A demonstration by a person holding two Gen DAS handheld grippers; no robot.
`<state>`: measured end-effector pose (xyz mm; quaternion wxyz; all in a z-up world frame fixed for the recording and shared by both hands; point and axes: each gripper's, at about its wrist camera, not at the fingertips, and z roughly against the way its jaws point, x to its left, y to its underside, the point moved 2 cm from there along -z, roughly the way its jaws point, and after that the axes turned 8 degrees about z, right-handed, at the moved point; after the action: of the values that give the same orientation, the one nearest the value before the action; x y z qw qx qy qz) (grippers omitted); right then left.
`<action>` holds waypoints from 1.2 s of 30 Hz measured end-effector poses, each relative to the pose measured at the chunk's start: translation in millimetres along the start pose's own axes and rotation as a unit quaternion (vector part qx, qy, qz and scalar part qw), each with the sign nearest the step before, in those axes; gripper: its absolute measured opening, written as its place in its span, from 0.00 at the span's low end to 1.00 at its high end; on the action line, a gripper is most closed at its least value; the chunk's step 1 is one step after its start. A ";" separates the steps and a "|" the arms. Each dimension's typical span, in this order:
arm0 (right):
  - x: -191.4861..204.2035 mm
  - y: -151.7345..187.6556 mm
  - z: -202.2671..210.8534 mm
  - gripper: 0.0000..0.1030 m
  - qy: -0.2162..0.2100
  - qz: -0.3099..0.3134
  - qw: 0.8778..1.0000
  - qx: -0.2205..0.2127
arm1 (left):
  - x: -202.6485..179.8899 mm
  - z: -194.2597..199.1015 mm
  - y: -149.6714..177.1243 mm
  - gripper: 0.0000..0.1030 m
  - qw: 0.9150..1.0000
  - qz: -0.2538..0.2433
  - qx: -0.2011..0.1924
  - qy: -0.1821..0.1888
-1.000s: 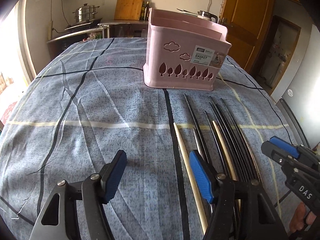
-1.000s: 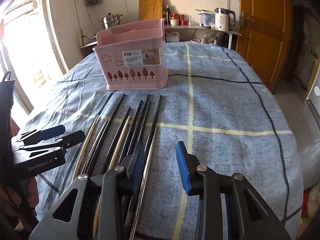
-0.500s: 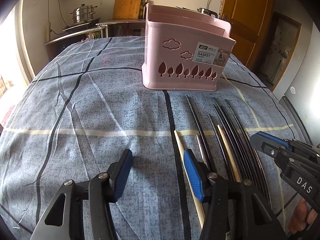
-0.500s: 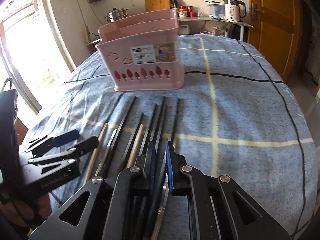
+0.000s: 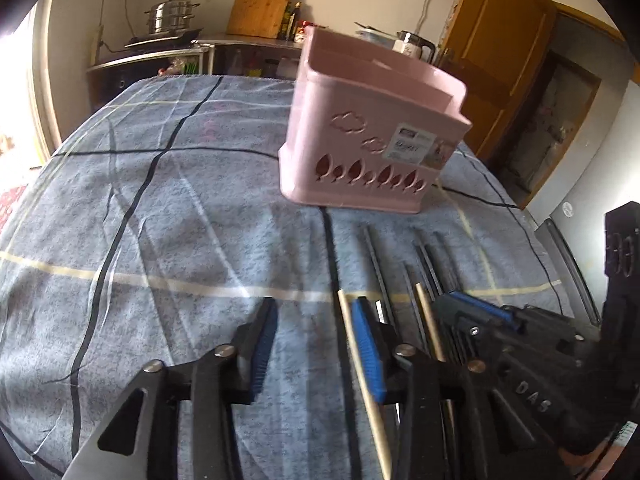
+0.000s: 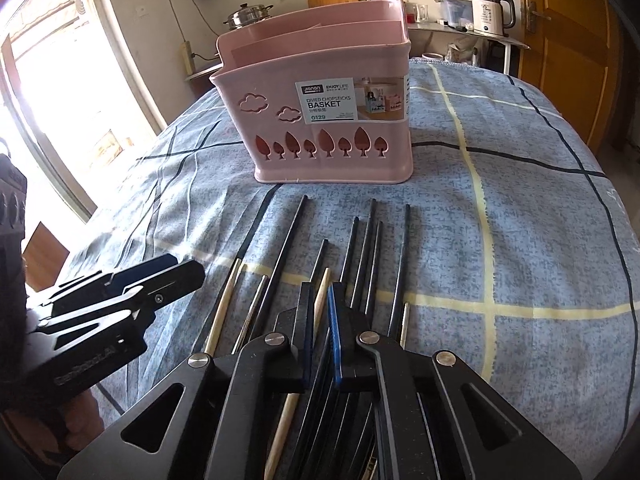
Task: Organize utensils
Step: 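Lower and close the left tool on a wooden chopstick while the right tool grasps another chopstick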
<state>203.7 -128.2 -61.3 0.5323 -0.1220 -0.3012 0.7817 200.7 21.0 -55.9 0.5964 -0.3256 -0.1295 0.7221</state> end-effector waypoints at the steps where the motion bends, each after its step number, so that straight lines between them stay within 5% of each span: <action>1: 0.2 0.6 0.7 0.07 -0.001 -0.001 1.000 0.000 | -2.8 -1.5 -0.3 0.44 1.000 -0.005 0.000 -0.001; 9: -4.3 1.4 7.9 0.07 0.001 -0.006 1.000 -0.006 | -10.9 -23.1 7.2 0.42 0.998 -0.037 0.014 -0.053; 12: -3.5 1.4 4.8 0.07 -0.002 -0.008 1.000 -0.002 | -14.9 -24.3 7.7 0.08 0.997 -0.055 0.019 -0.058; 13: -2.7 1.2 4.0 0.07 -0.003 -0.007 1.000 -0.001 | -15.1 -24.3 8.2 0.06 0.996 -0.061 0.019 -0.064; 25: 2.9 -2.9 -14.1 0.07 0.001 -0.003 1.000 0.022 | 7.1 -5.8 -3.3 0.09 1.000 -0.012 0.019 0.000; 36: 4.1 -6.3 -18.4 0.07 0.020 0.004 0.999 0.045 | -1.6 -22.1 -0.2 0.16 0.998 0.003 0.055 0.007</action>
<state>216.1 -116.6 -71.4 0.5405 -0.1151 -0.2549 0.7935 214.8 15.0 -71.9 0.6122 -0.2975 -0.0844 0.7277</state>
